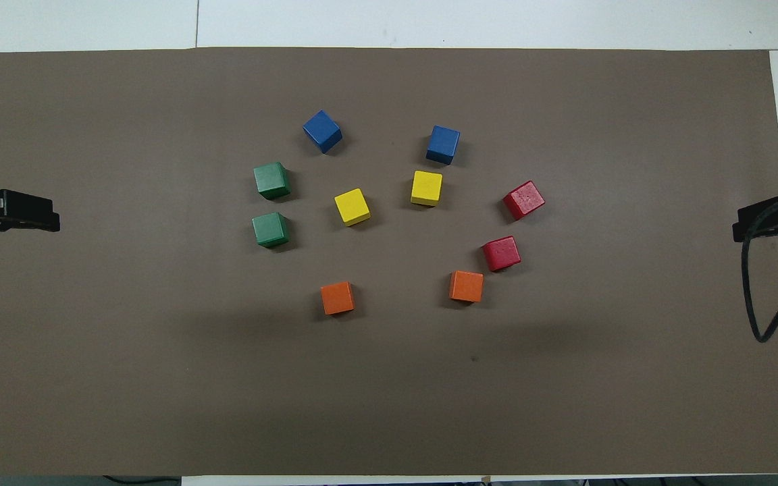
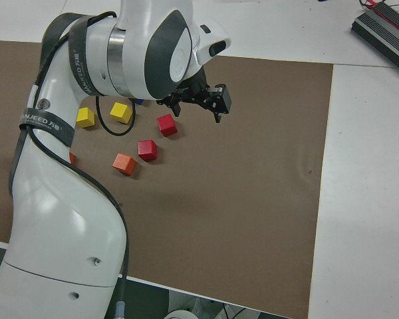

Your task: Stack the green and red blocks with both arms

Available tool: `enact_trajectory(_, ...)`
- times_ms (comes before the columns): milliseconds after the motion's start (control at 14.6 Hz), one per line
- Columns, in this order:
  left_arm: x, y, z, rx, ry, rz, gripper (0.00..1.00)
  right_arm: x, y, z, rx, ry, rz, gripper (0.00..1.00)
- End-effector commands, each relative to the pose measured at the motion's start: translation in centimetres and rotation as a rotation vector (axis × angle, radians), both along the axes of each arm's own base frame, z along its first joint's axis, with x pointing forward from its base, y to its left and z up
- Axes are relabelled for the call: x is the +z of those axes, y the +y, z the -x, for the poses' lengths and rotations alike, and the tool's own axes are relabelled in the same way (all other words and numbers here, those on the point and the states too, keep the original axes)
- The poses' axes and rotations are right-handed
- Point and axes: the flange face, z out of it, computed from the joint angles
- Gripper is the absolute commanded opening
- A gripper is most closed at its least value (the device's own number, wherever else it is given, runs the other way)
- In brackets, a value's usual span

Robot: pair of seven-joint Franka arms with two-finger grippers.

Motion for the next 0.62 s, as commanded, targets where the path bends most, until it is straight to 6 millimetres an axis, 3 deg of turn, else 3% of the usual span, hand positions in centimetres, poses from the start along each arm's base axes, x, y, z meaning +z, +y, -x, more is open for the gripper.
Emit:
enact_trajectory(0,0.4,0.1,0.1,0.012,-0.015,0.013,1.0,0.2,-0.1,-0.1,0.017,-0.009,0.015,1.0)
enact_trajectory(412,-0.5,-0.1,0.1,0.059,-0.046,0.017,1.0,-0.4,0.5,0.2,0.001,0.003,0.0,1.0)
enact_trajectory(481,-1.2,-0.8,0.3,0.067,-0.046,0.017,1.0,-1.1,1.5,0.5,-0.036,-0.011,0.002,1.0)
enact_trajectory(549,-1.3,-1.8,0.5,0.052,-0.061,0.018,1.0,-2.2,4.1,0.6,-0.045,-0.049,0.003,1.0)
